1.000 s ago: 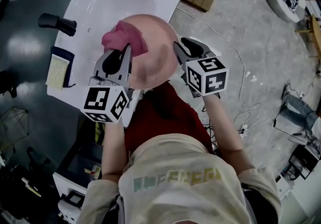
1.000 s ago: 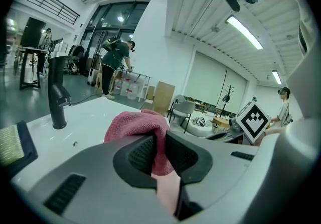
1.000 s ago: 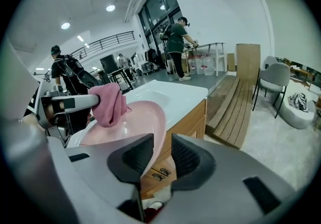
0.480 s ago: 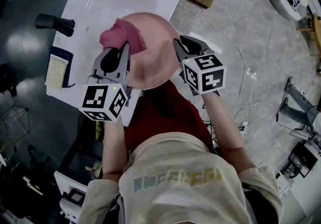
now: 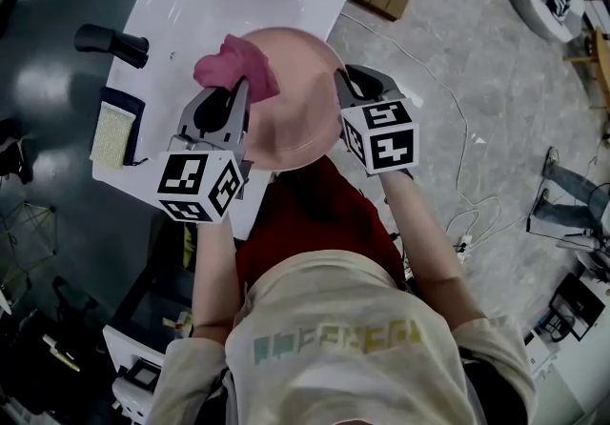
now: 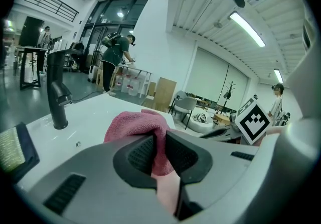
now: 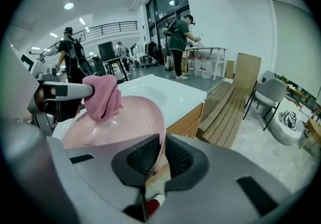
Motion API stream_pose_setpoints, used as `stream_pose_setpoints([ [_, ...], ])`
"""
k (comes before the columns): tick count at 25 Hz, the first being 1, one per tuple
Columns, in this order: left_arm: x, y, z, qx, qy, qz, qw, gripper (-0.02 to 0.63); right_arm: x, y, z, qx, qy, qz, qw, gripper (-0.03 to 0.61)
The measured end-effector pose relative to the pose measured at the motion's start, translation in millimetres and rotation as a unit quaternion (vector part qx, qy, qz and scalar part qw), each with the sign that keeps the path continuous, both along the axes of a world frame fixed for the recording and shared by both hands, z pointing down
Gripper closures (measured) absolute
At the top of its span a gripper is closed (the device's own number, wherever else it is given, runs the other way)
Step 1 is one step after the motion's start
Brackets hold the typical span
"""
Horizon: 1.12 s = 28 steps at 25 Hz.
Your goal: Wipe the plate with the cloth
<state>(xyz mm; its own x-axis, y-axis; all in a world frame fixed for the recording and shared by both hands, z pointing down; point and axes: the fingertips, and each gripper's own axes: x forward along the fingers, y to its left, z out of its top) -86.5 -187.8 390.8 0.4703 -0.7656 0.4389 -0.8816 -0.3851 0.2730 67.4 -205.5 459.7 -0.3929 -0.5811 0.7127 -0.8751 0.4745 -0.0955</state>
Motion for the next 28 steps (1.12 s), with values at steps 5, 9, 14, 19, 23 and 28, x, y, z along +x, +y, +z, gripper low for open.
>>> stream_pose_setpoints([
  [5, 8, -9, -5, 0.001, -0.012, 0.022, 0.9997, 0.554, 1, -1, -1, 0.007, 0.017, 0.001, 1.0, 0.516],
  [9, 32, -21, -11, -0.002, -0.016, 0.064, 0.9978, 0.554, 2, -2, -3, 0.011, 0.021, 0.0, 1.0, 0.517],
  [14, 73, -32, -7, -0.008, -0.038, 0.132, 0.9905, 0.554, 2, -3, -3, 0.011, 0.019, 0.002, 1.0, 0.517],
  [19, 98, -33, 12, -0.034, -0.058, 0.163, 0.9843, 0.554, 0, -5, -2, 0.011, 0.014, 0.003, 1.0, 0.517],
  [23, 107, -33, 27, -0.053, -0.071, 0.174, 0.9807, 0.554, 1, -6, -1, 0.01, 0.009, 0.005, 1.0, 0.518],
  [28, 109, -34, 40, -0.071, -0.092, 0.178, 0.9771, 0.554, 2, -6, -1, 0.007, 0.004, 0.006, 1.0, 0.518],
])
